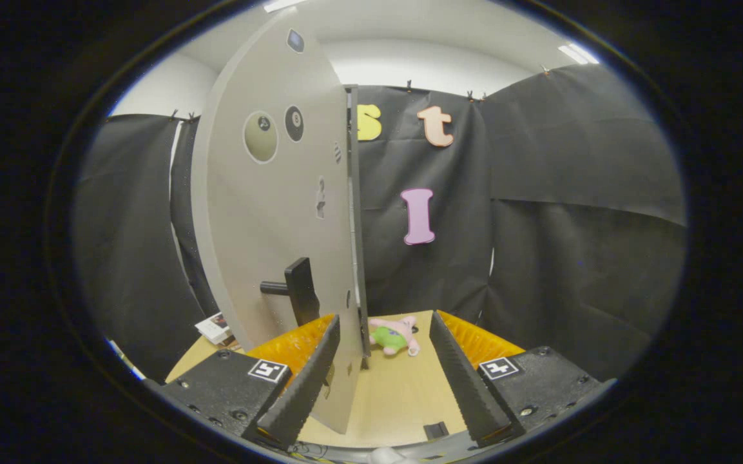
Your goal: Open the shoe cabinet door, grab the shoes and put them into the shoe cabinet, then close the shoe cabinet door.
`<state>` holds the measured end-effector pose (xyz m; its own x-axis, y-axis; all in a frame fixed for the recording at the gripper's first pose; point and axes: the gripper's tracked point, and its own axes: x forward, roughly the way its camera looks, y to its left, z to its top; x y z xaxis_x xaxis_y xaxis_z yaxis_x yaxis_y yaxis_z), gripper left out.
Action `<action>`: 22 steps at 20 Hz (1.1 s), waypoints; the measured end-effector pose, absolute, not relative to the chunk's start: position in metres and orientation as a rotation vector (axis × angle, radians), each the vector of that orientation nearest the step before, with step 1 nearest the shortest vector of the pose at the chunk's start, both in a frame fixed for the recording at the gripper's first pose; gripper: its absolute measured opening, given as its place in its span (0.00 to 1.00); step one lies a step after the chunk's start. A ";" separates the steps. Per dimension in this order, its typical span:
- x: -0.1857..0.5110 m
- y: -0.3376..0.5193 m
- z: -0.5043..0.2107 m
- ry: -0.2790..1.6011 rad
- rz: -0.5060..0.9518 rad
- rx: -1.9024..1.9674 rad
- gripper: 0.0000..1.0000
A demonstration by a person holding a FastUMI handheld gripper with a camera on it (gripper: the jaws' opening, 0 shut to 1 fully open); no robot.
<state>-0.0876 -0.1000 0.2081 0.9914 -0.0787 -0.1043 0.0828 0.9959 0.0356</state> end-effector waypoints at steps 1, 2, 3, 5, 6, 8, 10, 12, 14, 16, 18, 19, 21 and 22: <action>-0.087 -0.090 0.209 0.104 -0.071 0.040 0.93; -0.085 -0.079 0.209 0.105 -0.063 0.039 0.93; -0.082 -0.070 0.207 0.106 -0.060 0.035 0.93; -0.073 -0.049 0.208 0.100 -0.042 0.019 0.93; -0.067 -0.037 0.208 0.103 -0.033 0.013 0.93; -0.052 -0.012 0.200 0.123 -0.004 0.000 0.93; -0.033 0.014 0.198 0.122 0.040 -0.004 0.94; -0.017 0.043 0.199 0.122 0.105 -0.014 0.94; -0.006 0.076 0.199 0.126 0.190 -0.026 0.97; -0.001 0.089 0.202 0.118 0.223 -0.045 0.97; -0.001 0.097 0.199 0.121 0.250 -0.043 0.97; -0.002 0.100 0.197 0.127 0.259 -0.038 0.97; -0.003 0.099 0.203 0.121 0.266 -0.029 0.97; -0.003 0.098 0.207 0.115 0.261 -0.025 0.97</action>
